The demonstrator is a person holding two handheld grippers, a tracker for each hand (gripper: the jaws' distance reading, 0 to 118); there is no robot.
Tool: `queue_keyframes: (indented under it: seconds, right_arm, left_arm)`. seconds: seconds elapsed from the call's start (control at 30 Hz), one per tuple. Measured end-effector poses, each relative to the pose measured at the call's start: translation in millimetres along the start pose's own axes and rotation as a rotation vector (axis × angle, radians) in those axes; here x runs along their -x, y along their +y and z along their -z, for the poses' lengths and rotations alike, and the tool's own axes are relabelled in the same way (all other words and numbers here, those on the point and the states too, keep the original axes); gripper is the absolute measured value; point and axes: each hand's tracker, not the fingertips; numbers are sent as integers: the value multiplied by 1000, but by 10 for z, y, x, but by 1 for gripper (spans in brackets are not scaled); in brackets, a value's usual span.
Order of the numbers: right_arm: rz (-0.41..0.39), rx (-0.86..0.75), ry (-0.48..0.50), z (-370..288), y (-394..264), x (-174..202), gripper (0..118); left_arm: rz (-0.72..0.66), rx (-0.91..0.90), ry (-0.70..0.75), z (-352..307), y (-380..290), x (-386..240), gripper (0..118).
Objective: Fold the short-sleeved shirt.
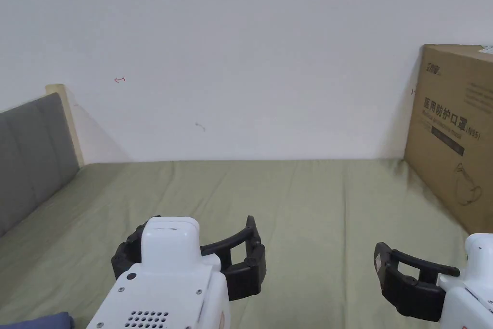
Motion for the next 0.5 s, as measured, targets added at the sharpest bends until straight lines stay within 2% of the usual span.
queue_keyframes:
  seconds: [0.07, 0.17, 0.5]
  right_arm:
    - [-3, -15, 4, -3, 5, 12, 116]
    - [-49, -27, -7, -8, 23, 69, 116]
    - [-45, 3, 12, 18, -17, 139, 117]
  left_arm:
    - [6, -2, 9, -4, -2, -2, 112]
    - [-9, -8, 0, -18, 0, 32, 112]
    - [-75, 79, -7, 74, 1, 88, 111]
